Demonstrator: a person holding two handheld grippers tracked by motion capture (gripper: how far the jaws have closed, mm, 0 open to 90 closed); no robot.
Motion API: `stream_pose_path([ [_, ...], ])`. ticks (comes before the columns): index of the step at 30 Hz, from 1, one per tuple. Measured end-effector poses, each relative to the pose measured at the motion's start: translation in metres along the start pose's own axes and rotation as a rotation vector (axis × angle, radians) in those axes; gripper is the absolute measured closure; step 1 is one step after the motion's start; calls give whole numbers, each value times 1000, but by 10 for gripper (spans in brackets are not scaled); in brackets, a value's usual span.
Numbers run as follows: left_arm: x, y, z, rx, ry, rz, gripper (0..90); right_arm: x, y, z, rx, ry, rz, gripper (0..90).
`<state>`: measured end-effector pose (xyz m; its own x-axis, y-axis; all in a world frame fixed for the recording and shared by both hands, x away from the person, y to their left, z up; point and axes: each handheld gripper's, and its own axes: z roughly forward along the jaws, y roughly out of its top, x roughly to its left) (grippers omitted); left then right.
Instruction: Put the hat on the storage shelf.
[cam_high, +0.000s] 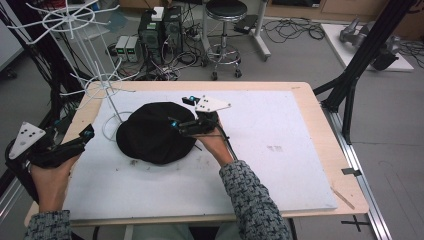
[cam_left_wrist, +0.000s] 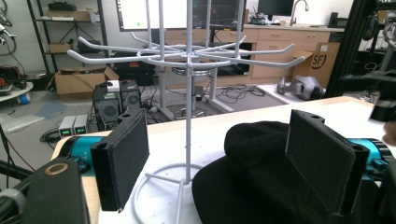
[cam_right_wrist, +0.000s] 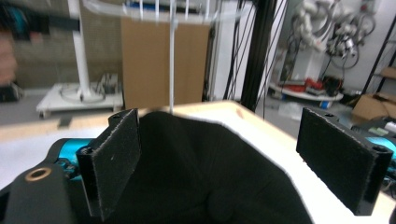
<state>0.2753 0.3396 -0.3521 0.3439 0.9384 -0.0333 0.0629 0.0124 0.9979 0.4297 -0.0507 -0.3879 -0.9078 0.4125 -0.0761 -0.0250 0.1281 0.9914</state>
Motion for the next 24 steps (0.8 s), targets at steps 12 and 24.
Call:
stream_pose_path([
  [12, -1, 0, 1, -2, -7, 0, 216, 4, -27, 32, 112, 64, -7, 137],
  [24, -2, -1, 2, -2, -11, -4, 216, 1, -31, 43, 216, 93, -4, 482],
])
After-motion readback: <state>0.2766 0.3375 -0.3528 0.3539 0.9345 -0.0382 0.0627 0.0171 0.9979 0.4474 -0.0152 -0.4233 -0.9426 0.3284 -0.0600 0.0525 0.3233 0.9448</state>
